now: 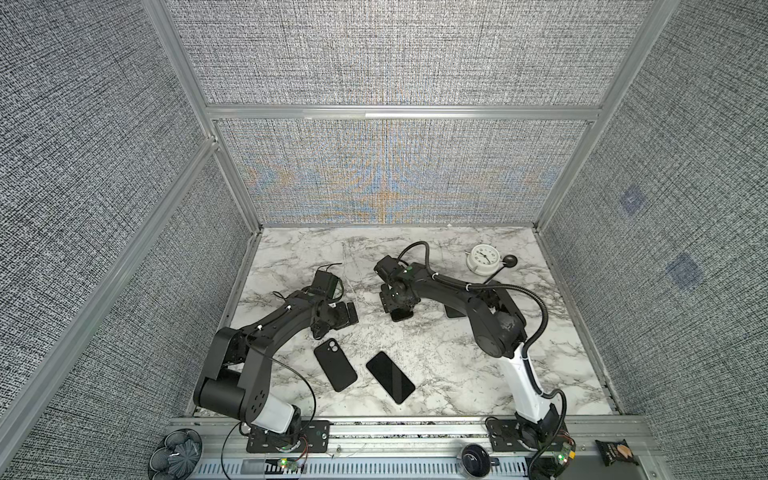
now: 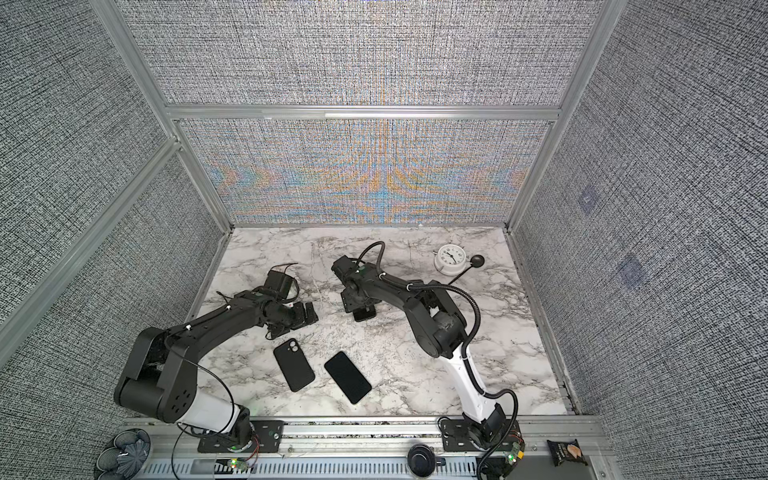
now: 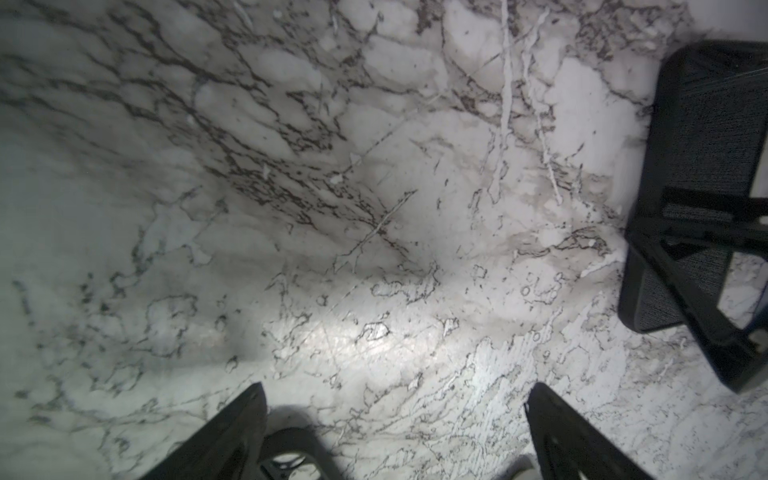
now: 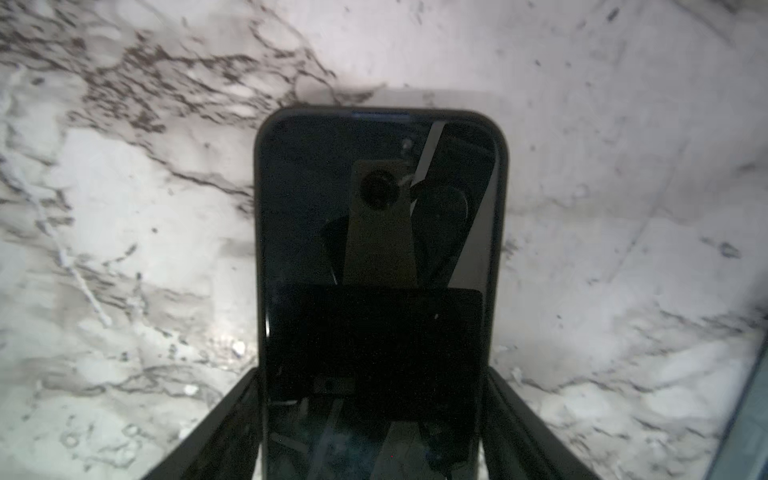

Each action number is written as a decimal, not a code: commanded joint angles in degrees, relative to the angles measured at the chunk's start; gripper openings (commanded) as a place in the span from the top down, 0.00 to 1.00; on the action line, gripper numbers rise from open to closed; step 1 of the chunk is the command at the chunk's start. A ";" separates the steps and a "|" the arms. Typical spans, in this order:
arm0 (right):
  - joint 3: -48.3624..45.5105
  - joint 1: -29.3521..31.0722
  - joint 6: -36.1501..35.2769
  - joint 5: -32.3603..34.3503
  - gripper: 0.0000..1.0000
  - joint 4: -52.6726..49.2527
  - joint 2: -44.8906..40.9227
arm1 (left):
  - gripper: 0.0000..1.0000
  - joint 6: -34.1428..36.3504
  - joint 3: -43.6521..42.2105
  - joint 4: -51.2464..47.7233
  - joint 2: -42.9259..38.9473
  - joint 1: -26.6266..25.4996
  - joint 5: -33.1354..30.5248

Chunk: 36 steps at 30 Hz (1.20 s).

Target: Put the phone into the phone case

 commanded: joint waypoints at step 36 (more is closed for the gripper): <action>-19.94 -8.46 5.35 -2.54 0.32 9.68 -11.79 | 0.02 -1.04 -0.67 1.23 -1.91 -0.09 2.97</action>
